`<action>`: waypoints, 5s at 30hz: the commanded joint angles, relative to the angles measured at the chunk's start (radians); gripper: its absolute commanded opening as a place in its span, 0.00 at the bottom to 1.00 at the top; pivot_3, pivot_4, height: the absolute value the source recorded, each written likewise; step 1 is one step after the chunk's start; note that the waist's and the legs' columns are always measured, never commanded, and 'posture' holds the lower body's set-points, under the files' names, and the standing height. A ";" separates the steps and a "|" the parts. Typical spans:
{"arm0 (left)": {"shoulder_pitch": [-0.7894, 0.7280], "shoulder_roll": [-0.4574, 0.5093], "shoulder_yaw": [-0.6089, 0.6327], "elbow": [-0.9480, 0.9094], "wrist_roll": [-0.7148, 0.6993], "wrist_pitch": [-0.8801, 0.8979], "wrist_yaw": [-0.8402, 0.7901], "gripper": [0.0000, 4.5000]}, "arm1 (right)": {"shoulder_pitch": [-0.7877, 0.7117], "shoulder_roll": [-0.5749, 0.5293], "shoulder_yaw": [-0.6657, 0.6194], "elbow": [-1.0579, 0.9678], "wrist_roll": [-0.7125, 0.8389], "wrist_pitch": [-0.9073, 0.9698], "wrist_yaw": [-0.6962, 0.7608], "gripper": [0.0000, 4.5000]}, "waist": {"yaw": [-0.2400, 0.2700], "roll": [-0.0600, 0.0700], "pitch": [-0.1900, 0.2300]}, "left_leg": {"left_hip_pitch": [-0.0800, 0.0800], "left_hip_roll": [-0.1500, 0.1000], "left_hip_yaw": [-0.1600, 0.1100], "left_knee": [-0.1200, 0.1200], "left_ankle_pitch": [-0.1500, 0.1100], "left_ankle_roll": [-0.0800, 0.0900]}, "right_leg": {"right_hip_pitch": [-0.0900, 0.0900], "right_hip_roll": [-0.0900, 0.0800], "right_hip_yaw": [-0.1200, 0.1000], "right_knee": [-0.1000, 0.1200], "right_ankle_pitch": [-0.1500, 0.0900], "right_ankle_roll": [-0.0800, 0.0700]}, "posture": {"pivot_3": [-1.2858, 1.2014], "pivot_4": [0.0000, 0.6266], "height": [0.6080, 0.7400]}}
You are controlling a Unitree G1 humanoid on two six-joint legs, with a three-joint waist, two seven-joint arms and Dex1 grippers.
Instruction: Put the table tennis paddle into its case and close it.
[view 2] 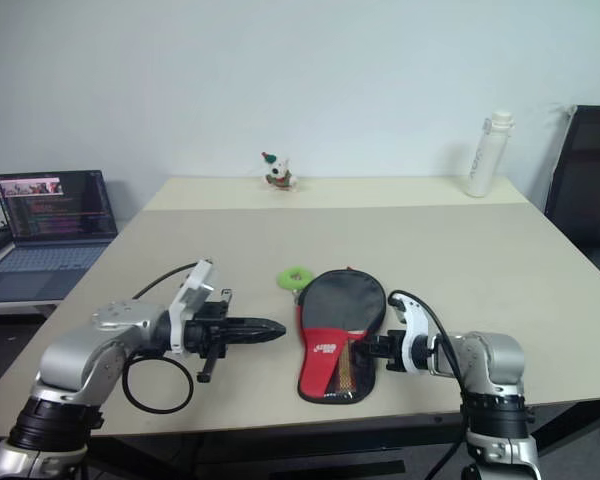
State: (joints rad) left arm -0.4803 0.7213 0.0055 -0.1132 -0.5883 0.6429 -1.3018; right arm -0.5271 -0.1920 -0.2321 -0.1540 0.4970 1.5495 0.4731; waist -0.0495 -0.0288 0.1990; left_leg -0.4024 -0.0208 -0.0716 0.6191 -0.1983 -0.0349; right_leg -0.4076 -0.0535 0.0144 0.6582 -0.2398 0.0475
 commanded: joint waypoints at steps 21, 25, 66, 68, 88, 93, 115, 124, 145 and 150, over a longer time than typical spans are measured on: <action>-0.006 0.003 -0.006 0.004 0.005 -0.054 0.006 0.00 | -0.009 -0.090 -0.047 -0.008 0.056 0.025 -0.038 0.01 | 0.016 0.000 0.000 | 0.000 0.000 0.000 0.000 0.000 0.000 | 0.001 0.000 0.000 -0.002 -0.001 0.000 | 0.52 0.24 1.00; 0.000 0.002 -0.006 0.002 0.005 -0.058 0.010 0.00 | -0.006 -0.075 -0.065 -0.014 0.055 0.035 -0.056 0.01 | 0.017 0.000 0.000 | 0.000 0.000 0.000 -0.001 0.000 0.000 | 0.001 0.000 0.000 -0.002 -0.001 0.000 | 0.52 0.24 1.00; -0.424 -0.288 0.021 0.853 0.380 -0.390 0.571 0.99 | -0.088 -0.094 0.477 0.061 -0.192 -0.680 0.031 1.00 | 0.022 -0.001 0.000 | -0.003 -0.004 -0.003 -0.007 0.000 0.000 | 0.001 0.000 -0.007 -0.011 0.001 0.001 | 0.52 0.24 1.00; -0.492 -0.315 0.028 0.995 0.400 -0.414 0.593 0.99 | -0.088 -0.083 0.473 0.078 -0.207 -0.681 0.013 1.00 | 0.022 -0.001 0.000 | -0.003 -0.004 -0.003 -0.007 0.000 0.000 | 0.001 0.000 -0.007 -0.011 0.001 0.001 | 0.52 0.24 1.00; -0.557 -0.352 0.008 1.309 0.531 -0.462 0.502 0.66 | -0.111 -0.035 0.454 0.081 -0.233 -0.686 -0.049 1.00 | 0.015 -0.001 0.000 | -0.003 -0.004 -0.003 -0.007 0.000 0.000 | -0.001 0.001 -0.007 -0.008 0.001 0.001 | 0.52 0.24 1.00; -0.544 -0.353 0.016 1.291 0.528 -0.458 0.495 0.27 | -0.132 -0.012 0.469 0.122 -0.262 -0.718 -0.049 1.00 | 0.015 -0.001 0.000 | -0.002 -0.004 -0.003 -0.006 0.000 0.000 | -0.001 0.001 -0.007 -0.006 0.001 0.001 | 0.52 0.24 1.00; -0.697 -0.404 0.069 1.301 0.528 -0.521 0.665 0.01 | -0.024 0.024 0.544 0.282 -0.393 -0.759 -0.065 1.00 | 0.017 -0.006 -0.003 | 0.003 -0.004 -0.003 -0.003 0.001 -0.001 | 0.002 0.002 -0.006 0.001 0.001 0.001 | 0.52 0.24 1.00; -0.799 -0.476 0.031 1.422 0.631 -0.632 0.899 0.01 | 0.000 0.031 0.551 0.277 -0.411 -0.742 -0.056 1.00 | 0.018 -0.007 -0.004 | 0.003 -0.004 -0.003 -0.003 0.001 -0.001 | 0.003 0.002 -0.006 0.001 0.001 0.001 | 0.52 0.24 1.00; -0.932 -0.662 -0.264 1.483 1.036 -0.884 1.117 0.01 | 0.211 -0.032 0.653 0.059 -0.402 -0.602 -0.022 1.00 | 0.021 -0.010 -0.008 | 0.003 -0.004 -0.003 -0.003 0.000 -0.001 | 0.004 0.001 -0.006 -0.001 0.000 0.003 | 0.52 0.24 1.00; -0.949 -0.701 -0.313 1.486 1.098 -0.920 1.134 0.01 | 0.227 -0.020 0.663 0.041 -0.400 -0.587 -0.030 1.00 | 0.022 -0.010 -0.008 | 0.003 -0.004 -0.003 -0.003 0.000 -0.001 | 0.004 0.001 -0.006 -0.001 -0.001 0.004 | 0.52 0.24 1.00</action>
State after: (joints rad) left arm -1.3459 0.0449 -0.2912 1.4204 0.4930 -0.2086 -0.2044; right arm -0.3868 -0.2108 0.3429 -0.2130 0.0890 0.8352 0.4231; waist -0.0271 -0.0391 0.1906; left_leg -0.4000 -0.0252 -0.0747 0.6166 -0.1979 -0.0360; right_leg -0.4037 -0.0526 0.0083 0.6568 -0.2406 0.0514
